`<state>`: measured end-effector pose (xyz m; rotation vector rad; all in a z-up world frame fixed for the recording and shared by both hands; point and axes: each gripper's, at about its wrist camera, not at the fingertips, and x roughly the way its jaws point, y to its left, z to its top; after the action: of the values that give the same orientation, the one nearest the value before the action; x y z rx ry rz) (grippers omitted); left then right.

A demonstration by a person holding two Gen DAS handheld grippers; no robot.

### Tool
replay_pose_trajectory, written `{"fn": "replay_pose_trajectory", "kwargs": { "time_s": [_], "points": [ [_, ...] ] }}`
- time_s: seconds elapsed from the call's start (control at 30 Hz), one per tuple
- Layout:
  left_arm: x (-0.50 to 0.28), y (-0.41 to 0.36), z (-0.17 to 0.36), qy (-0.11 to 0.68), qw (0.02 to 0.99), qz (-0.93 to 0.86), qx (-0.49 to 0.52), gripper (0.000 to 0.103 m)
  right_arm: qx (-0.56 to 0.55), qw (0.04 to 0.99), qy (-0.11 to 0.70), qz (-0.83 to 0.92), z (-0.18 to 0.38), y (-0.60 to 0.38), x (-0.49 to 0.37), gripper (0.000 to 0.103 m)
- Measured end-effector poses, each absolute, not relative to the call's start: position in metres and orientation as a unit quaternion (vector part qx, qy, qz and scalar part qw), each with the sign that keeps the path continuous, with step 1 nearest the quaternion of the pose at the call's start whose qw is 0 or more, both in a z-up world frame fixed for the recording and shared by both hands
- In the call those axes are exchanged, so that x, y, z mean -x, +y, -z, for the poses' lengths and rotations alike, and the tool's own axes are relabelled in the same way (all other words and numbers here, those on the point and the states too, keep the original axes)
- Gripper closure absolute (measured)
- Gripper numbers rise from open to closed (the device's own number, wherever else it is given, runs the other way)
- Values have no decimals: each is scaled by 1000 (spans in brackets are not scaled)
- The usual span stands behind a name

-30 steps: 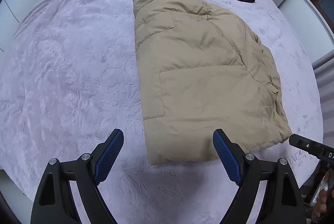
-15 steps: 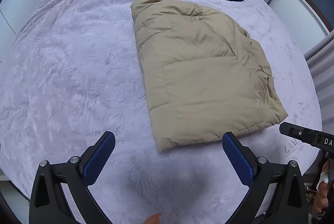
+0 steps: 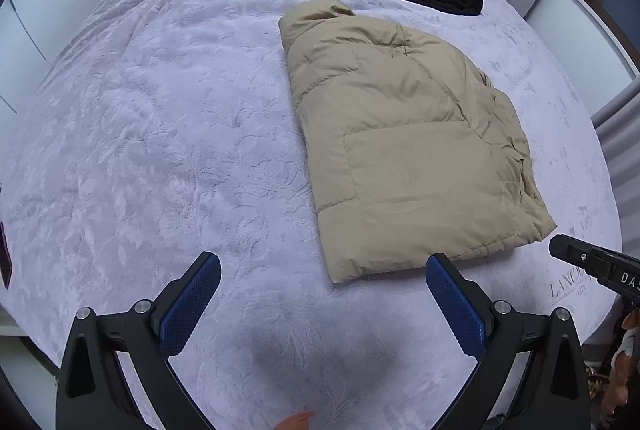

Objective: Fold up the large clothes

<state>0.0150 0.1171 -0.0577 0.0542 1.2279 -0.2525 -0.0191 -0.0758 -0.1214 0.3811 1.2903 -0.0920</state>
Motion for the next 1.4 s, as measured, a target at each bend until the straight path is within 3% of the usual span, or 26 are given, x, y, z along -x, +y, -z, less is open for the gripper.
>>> {"fn": "replay_pose_trajectory", "kwargs": {
  "time_s": [0.1, 0.17, 0.2, 0.23, 0.5, 0.67, 0.7, 0.73, 1.4],
  "points": [
    [-15, 119, 50, 565, 819, 99, -22, 0, -153, 789, 593, 48, 113, -73, 17, 93],
    [-13, 121, 45, 565, 820, 94, -13, 0, -142, 793, 590, 50, 108, -74, 17, 78],
    [-12, 122, 42, 565, 820, 92, -6, 0, -138, 795, 588, 50, 105, -75, 17, 43],
    [-9, 121, 38, 564, 821, 88, -4, 0, -135, 799, 584, 52, 102, -77, 17, 19],
    [5, 112, 5, 537, 841, 70, -9, 0, -117, 827, 547, 54, 68, -82, 24, 18],
    [12, 107, -17, 516, 854, 59, -9, 0, -98, 849, 516, 58, 44, -78, 30, 11],
    [13, 108, -20, 514, 856, 59, -7, 0, -95, 852, 512, 58, 41, -77, 31, 1],
    [14, 108, -23, 511, 858, 57, -6, 0, -92, 856, 506, 57, 37, -76, 32, 0],
    [25, 95, -55, 485, 873, 44, -15, 0, -72, 879, 469, 45, -3, -74, 41, 0]
  ]
}}
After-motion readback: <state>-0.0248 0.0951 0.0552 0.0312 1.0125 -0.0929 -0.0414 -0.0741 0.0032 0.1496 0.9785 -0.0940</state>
